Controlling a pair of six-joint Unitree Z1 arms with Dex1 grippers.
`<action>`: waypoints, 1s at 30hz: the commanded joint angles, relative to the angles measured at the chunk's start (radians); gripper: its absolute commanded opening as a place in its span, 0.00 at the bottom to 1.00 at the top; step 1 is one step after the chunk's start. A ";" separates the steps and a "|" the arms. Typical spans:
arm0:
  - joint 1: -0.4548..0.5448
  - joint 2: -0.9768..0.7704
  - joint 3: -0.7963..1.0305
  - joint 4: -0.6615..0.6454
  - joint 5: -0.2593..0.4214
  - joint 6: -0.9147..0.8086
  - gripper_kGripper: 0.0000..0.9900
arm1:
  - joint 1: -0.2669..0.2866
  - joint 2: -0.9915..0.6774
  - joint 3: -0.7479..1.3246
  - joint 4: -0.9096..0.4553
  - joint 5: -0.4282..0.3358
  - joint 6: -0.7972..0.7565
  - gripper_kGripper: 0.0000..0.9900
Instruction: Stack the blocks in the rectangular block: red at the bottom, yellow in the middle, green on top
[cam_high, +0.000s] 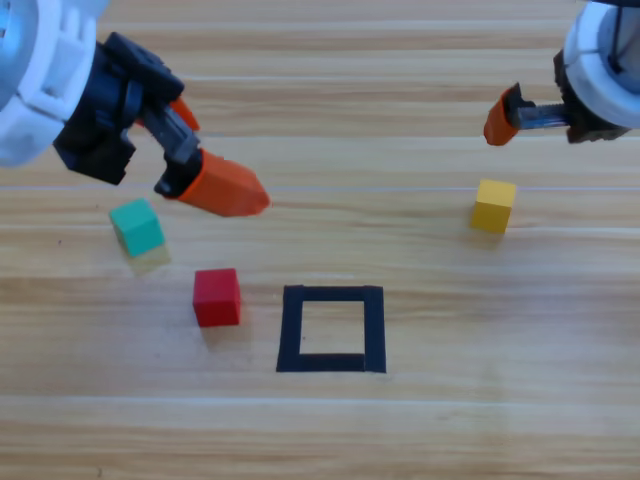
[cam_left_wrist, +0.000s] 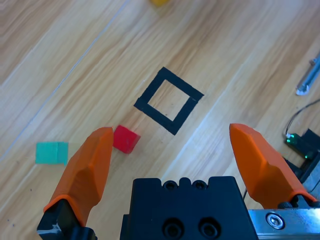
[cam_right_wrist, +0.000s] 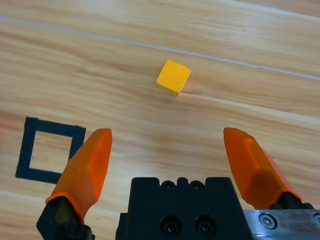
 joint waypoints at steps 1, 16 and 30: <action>-0.013 -0.028 0.038 0.017 0.067 -0.144 1.00 | -0.040 0.100 -0.027 -0.014 0.035 0.102 1.00; 0.109 0.179 -0.045 0.195 0.090 -0.644 0.97 | -0.158 0.462 -0.602 0.426 0.240 0.343 1.00; 0.108 0.722 -0.330 0.411 0.197 -0.845 0.98 | -0.175 0.620 -0.738 0.552 0.213 0.458 1.00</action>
